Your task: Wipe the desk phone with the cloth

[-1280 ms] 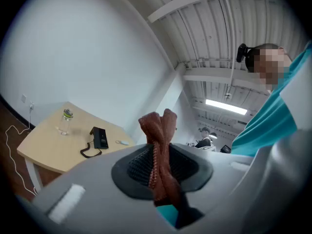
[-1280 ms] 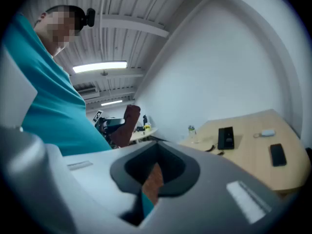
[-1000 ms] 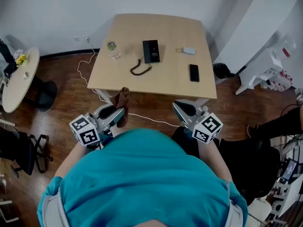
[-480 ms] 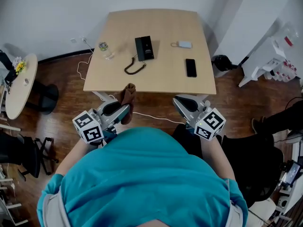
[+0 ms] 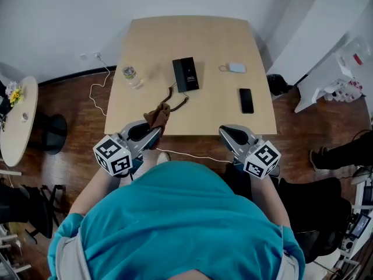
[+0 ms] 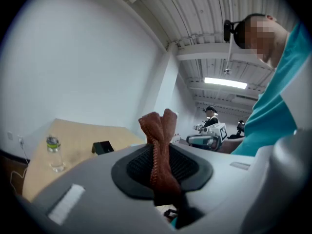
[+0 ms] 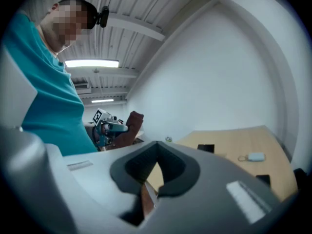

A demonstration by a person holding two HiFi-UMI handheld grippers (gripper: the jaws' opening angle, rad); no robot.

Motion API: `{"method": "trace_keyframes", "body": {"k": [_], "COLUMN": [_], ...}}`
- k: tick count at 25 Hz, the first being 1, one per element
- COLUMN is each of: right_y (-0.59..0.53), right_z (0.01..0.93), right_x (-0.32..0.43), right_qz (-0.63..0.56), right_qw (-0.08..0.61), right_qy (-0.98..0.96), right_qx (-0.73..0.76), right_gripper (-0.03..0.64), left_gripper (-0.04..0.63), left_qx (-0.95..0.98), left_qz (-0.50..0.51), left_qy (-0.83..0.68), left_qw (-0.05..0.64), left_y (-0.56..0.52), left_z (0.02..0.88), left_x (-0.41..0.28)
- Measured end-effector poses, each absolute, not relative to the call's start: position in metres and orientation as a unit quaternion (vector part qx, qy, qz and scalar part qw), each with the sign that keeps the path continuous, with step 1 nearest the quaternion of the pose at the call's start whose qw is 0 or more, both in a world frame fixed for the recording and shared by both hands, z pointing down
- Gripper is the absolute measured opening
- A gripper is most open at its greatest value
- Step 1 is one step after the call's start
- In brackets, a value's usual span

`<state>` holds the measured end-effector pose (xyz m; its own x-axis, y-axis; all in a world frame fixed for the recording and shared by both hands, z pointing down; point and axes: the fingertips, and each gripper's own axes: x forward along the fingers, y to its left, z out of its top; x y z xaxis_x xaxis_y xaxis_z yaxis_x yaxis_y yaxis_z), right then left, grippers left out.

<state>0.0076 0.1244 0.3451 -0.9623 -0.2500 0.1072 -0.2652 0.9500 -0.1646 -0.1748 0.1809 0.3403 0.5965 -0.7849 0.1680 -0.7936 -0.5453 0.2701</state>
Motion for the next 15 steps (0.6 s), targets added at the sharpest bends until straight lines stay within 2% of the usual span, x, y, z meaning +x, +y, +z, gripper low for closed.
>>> {"method": "trace_keyframes", "body": {"k": [7, 15], "right_y": [0.040, -0.048], "right_z": [0.342, 0.365], "right_x": [-0.046, -0.031], "right_qz": [0.122, 0.139], "right_qw": [0.067, 0.061], "right_qy": [-0.966, -0.961], "right_qx": [0.219, 0.232], "right_gripper": [0.002, 0.002], "left_gripper": [0.094, 0.094], "left_qx": [0.903, 0.850], "left_qz": [0.144, 0.319], "left_qy": [-0.389, -0.403], "left_qw": [0.107, 0.115], "left_y": [0.063, -0.087], "left_z": [0.374, 0.462], "left_x": [-0.236, -0.232]}}
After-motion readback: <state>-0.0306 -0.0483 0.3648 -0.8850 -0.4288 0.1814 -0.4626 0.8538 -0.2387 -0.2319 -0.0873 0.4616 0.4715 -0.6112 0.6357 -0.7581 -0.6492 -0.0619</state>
